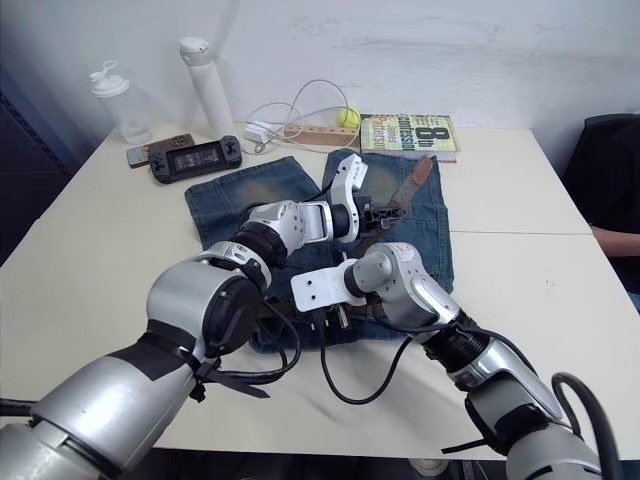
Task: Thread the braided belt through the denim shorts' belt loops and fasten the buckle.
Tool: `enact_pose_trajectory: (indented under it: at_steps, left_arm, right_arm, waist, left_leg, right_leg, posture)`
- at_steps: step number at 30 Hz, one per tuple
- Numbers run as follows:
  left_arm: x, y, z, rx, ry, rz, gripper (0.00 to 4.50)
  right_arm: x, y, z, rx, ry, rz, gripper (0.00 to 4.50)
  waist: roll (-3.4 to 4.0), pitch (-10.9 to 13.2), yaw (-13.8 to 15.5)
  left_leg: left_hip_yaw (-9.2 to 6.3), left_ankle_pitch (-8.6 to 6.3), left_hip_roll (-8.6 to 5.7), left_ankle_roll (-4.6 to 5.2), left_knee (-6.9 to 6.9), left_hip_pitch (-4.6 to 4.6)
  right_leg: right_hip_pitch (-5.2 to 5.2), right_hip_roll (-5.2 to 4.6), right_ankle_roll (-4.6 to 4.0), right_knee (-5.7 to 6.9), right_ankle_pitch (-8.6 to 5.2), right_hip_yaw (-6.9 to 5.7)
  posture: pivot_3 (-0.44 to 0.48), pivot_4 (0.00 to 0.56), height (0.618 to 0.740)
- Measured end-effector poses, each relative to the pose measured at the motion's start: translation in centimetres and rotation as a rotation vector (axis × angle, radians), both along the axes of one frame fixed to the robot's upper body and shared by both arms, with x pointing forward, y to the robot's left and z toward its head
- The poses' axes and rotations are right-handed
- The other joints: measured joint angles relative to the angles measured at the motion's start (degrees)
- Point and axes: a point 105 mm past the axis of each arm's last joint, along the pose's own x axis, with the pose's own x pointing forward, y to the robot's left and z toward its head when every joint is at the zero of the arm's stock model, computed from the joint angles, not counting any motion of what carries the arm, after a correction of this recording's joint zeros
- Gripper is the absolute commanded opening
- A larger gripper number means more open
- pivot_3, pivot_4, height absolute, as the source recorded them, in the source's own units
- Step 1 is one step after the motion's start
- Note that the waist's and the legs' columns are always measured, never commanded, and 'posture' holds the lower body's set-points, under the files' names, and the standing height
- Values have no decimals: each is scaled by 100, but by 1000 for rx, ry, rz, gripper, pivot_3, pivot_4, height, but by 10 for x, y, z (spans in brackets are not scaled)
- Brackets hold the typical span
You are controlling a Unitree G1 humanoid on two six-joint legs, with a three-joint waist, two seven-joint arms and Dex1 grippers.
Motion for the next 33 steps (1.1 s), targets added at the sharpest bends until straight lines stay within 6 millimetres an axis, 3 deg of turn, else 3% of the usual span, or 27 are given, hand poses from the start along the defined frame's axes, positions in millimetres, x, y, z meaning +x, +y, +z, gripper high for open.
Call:
enact_pose_trajectory:
  at_steps: [8,14,22,28,33]
  left_arm:
    - [17,29,7,191,-246,14,0]
    - [14,41,11,203,-316,-86,0]
    - [0,57,0,200,-351,-181,0]
    - [-9,73,3,220,-362,-164,0]
    - [-13,72,5,232,-379,-171,0]
  right_arm:
    - [1,5,0,34,17,-3,86]
    - [2,-12,1,185,141,-100,86]
    - [-4,-47,15,423,448,-278,86]
    - [-15,-84,28,584,628,-477,86]
    - [-15,-93,47,699,646,-555,86]
  waist:
    - [-1,2,-74]
    - [25,22,-32]
    - [70,72,113]
    - [62,135,176]
    - [62,200,179]
  left_leg:
    - [-2,2,0,-3,-5,0]
    - [-16,3,0,1,-2,-41]
    - [-86,39,-32,78,90,-310]
    - [-106,39,-50,98,104,-393]
    - [-103,53,-50,95,110,-403]
  right_leg:
    - [-1,2,1,2,0,-5]
    - [-33,0,0,-4,1,-16]
    - [-236,-13,-3,29,3,-63]
    - [-293,-24,1,28,6,-82]
    - [-303,-21,6,37,8,-86]
  posture:
    - [0,150,735]
    - [0,150,735]
    - [0,150,735]
    - [0,150,735]
    - [0,150,735]
